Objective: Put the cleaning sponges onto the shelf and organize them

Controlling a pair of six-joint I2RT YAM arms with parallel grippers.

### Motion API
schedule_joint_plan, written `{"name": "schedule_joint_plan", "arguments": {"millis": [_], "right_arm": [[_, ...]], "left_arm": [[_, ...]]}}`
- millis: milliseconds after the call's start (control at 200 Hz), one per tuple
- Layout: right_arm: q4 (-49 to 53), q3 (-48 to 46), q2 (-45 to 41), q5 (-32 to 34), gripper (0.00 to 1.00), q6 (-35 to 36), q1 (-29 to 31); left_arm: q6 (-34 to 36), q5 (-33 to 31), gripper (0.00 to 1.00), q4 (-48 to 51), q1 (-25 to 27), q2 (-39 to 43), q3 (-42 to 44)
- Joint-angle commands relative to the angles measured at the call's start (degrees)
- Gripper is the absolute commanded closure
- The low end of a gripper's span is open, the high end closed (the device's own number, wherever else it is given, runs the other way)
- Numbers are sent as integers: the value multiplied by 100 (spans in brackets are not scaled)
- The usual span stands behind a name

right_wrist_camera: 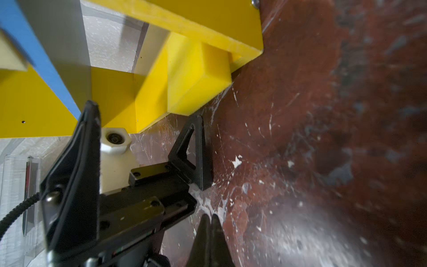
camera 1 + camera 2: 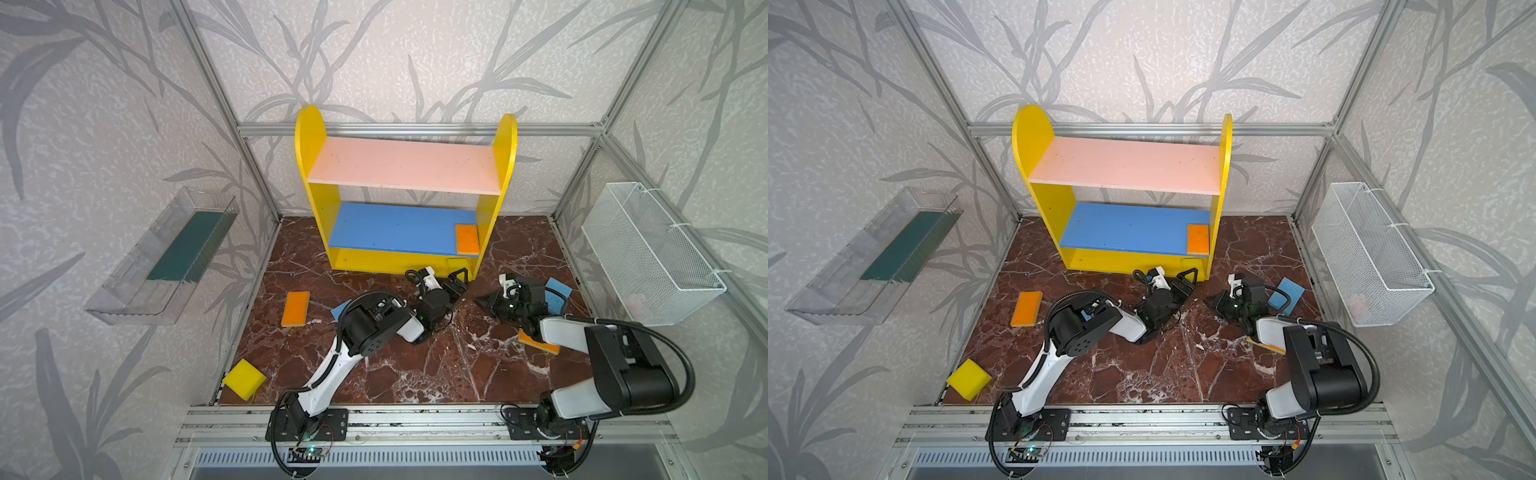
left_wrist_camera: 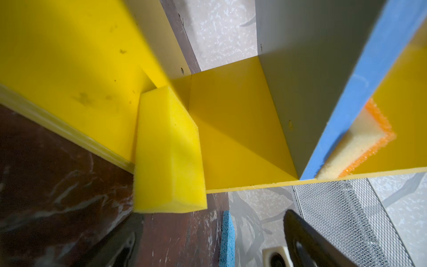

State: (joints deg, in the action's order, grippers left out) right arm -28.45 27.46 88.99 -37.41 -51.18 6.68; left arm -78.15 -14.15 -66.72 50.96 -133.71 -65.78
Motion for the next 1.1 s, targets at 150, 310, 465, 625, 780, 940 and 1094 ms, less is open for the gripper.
{"name": "schedule_joint_plan", "arguments": {"millis": [150,310,465,625,780,940,1094], "right_arm": [[-2480,431,1482,-616,100,-970,167],[-2971,706,2082,-571,100,-1257,187],[-3237,936,2469,-487,100,-1409,194],[-3470,1103,2797,-427,100,-1551,194],[-3545,1215,2982,-317,100,-1595,194],[-3541,1252,2976,-215,100,-1597,194],[-3453,1294,2974,-178,100,-1551,194]], "left_arm": [[-174,525,4,1194,-189,-219,-150],[-143,623,4,1319,-246,-169,-154],[-148,729,4,1396,-305,-164,-190],[-148,781,4,1399,-340,-139,-172],[-124,850,4,1459,-350,-114,-159],[-106,878,4,1402,-350,-22,-44],[-103,884,4,1301,-348,87,151]]}}
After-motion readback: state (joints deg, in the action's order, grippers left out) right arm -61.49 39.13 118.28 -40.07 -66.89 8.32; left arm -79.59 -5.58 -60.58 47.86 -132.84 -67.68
